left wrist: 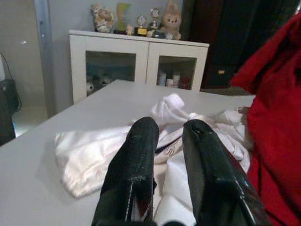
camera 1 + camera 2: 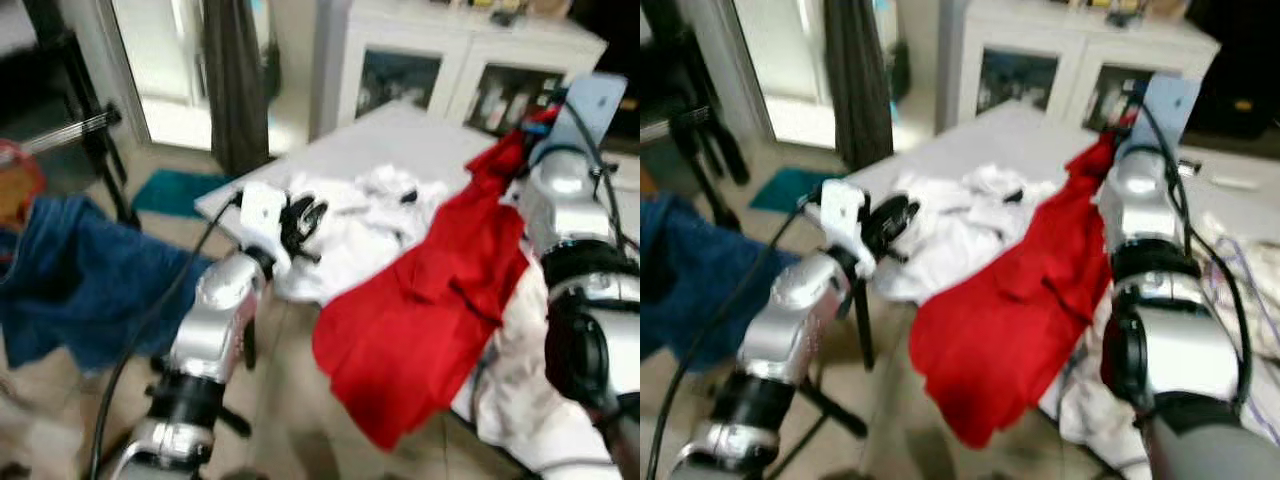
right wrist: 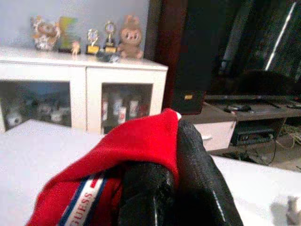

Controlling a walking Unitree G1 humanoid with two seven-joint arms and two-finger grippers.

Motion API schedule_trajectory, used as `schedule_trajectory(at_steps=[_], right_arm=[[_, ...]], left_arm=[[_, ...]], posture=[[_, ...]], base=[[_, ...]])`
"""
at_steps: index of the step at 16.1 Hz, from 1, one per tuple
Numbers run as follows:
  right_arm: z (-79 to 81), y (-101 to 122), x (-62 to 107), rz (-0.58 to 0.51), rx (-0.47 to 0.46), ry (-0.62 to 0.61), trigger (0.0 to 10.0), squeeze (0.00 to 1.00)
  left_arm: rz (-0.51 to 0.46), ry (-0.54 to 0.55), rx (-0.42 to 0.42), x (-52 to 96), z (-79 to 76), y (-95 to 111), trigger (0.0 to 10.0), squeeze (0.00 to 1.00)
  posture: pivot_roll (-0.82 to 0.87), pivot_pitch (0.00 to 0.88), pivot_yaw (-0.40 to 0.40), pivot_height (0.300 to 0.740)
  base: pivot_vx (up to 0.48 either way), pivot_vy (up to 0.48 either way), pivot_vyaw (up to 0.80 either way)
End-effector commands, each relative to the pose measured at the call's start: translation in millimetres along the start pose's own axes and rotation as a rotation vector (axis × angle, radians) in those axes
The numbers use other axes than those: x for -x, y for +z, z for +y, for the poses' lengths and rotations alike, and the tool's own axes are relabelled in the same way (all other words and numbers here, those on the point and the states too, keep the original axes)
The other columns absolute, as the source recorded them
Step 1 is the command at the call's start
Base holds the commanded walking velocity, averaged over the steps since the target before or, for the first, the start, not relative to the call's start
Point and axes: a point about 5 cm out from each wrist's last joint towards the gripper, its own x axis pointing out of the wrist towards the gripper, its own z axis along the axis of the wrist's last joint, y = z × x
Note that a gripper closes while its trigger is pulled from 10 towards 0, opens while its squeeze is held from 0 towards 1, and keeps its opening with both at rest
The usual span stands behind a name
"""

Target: Hang hanger

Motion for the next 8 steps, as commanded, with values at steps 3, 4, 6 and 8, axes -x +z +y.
schedule_trajectory(at_steps=[3, 4, 6, 8], right_arm=[[-2.6, 6.1, -2.8, -0.019, -0.002, -0.013, 0.0, 0.0], [-7.3, 5.0, -4.3, -0.01, -0.009, -0.038, 0.0, 0.0], [-14.5, 2.3, -7.6, 0.028, -0.023, -0.081, 0.0, 0.0], [1.9, -10.9, -3.5, 0.122, 0.013, 0.052, 0.0, 0.0]], left_arm=[[-0.006, -0.003, -0.009, -2.5, -0.6, 3.6, 10.0, 0.0], [-0.006, -0.005, -0.009, -2.9, -0.7, 3.7, 10.0, 0.0], [-0.005, -0.005, -0.01, -3.2, -0.8, 3.6, 10.0, 0.0], [-0.007, -0.004, -0.01, -3.7, -1.2, 3.8, 10.0, 0.0]], posture=[[0.02, 0.0, -0.052, 0.74], [0.02, 0.0, -0.051, 0.74], [0.02, 0.0, -0.053, 0.74], [0.03, 0.0, -0.065, 0.74]], base=[[0.0, 0.0, 0.0], [0.0, 0.0, 0.0], [0.0, 0.0, 0.0], [0.0, 0.0, 0.0]])
